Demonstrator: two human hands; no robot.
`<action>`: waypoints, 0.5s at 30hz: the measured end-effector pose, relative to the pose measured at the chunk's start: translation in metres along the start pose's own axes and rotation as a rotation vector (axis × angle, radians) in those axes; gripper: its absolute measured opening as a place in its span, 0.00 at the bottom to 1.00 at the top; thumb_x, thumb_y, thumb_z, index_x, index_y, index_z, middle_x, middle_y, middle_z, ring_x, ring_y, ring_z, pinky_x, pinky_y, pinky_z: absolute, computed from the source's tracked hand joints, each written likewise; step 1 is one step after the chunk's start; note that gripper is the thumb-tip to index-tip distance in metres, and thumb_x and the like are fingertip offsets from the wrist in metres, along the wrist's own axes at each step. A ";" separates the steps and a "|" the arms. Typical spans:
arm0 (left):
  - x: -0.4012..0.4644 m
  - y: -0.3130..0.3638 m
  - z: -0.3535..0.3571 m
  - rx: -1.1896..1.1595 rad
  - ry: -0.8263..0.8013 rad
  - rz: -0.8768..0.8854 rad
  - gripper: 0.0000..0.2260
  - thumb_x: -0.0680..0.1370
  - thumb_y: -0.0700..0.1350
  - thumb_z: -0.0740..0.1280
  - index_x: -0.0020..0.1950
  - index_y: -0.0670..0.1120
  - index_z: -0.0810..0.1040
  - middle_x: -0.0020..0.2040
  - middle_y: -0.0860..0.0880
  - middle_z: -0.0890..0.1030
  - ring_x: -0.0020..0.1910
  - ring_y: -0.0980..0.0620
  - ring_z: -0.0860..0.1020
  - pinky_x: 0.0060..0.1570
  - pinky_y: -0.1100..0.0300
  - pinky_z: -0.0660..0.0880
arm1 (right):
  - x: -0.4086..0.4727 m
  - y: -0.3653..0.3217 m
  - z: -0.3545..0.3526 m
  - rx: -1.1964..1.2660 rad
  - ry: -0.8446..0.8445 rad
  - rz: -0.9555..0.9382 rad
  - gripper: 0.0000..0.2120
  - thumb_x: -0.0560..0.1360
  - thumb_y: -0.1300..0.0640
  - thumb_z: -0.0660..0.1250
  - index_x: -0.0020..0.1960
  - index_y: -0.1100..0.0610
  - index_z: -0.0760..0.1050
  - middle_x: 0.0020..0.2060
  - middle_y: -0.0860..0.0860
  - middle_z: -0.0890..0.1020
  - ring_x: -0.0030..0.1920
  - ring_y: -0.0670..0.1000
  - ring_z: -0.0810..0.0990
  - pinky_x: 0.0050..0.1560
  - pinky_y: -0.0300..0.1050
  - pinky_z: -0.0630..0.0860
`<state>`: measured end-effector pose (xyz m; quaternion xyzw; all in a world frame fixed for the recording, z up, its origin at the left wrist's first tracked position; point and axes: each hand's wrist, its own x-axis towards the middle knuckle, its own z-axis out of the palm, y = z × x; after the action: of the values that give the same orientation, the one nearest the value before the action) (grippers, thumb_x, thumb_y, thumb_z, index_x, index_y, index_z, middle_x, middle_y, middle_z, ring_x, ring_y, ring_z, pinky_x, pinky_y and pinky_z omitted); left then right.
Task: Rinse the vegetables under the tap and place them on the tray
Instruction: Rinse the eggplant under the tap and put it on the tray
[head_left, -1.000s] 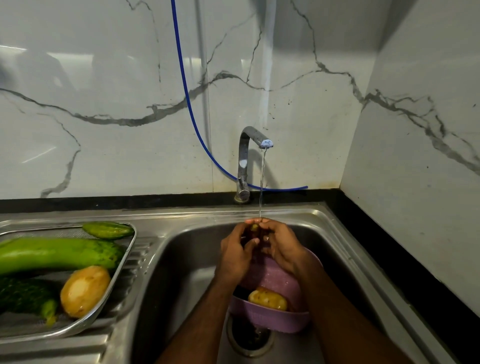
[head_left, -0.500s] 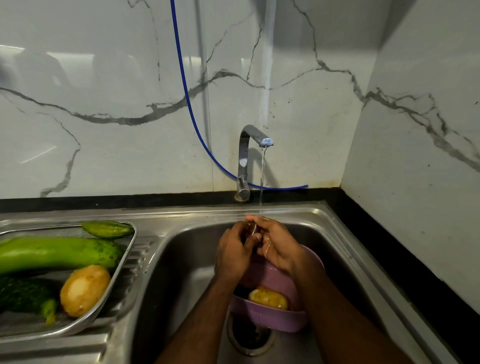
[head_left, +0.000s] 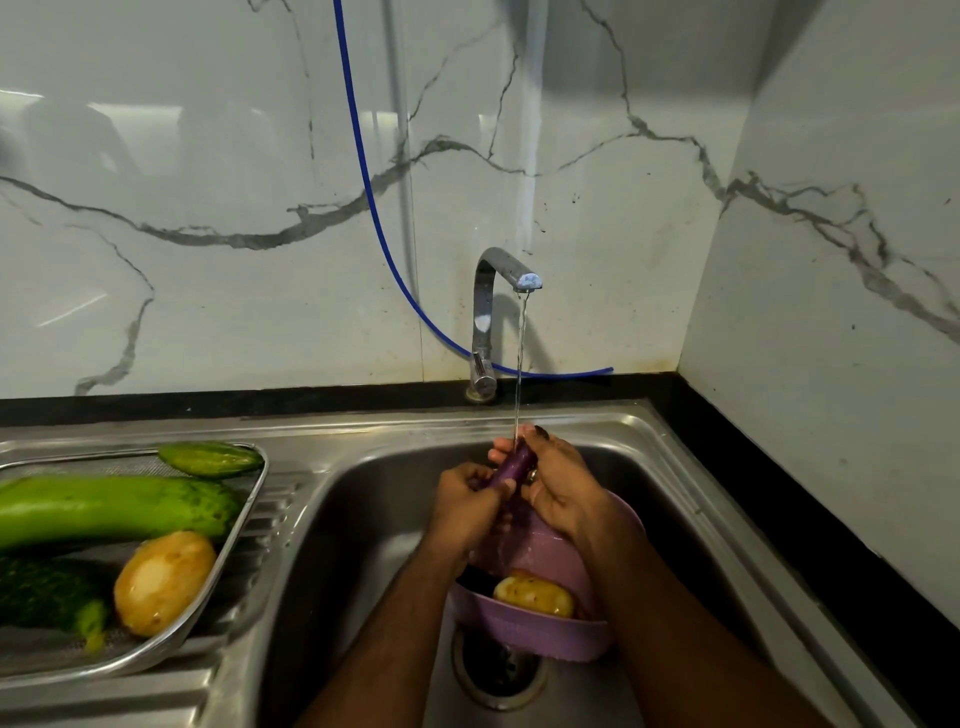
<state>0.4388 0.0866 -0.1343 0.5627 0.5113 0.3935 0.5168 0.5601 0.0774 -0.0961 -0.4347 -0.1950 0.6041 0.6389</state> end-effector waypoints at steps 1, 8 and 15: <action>-0.002 0.004 0.001 -0.082 -0.035 -0.008 0.07 0.77 0.44 0.71 0.50 0.41 0.82 0.39 0.43 0.84 0.32 0.49 0.81 0.38 0.53 0.82 | 0.000 -0.001 -0.001 -0.027 -0.003 0.015 0.13 0.85 0.58 0.62 0.64 0.65 0.74 0.56 0.64 0.83 0.52 0.60 0.84 0.51 0.56 0.84; -0.014 0.020 0.006 -0.288 -0.129 -0.052 0.19 0.84 0.52 0.60 0.50 0.38 0.81 0.34 0.43 0.78 0.28 0.50 0.75 0.27 0.60 0.74 | 0.002 0.001 -0.013 -0.272 -0.145 0.101 0.18 0.83 0.55 0.65 0.66 0.67 0.77 0.39 0.59 0.81 0.24 0.50 0.68 0.21 0.43 0.68; -0.011 0.027 0.006 -0.598 -0.100 -0.083 0.09 0.83 0.38 0.60 0.54 0.36 0.78 0.36 0.43 0.80 0.30 0.53 0.77 0.32 0.64 0.78 | 0.003 -0.001 -0.008 -0.164 0.055 0.050 0.21 0.77 0.49 0.72 0.62 0.63 0.78 0.36 0.57 0.82 0.30 0.52 0.78 0.30 0.46 0.76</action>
<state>0.4469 0.0761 -0.1078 0.3829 0.3690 0.4770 0.6998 0.5679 0.0772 -0.1002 -0.5066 -0.2154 0.5897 0.5910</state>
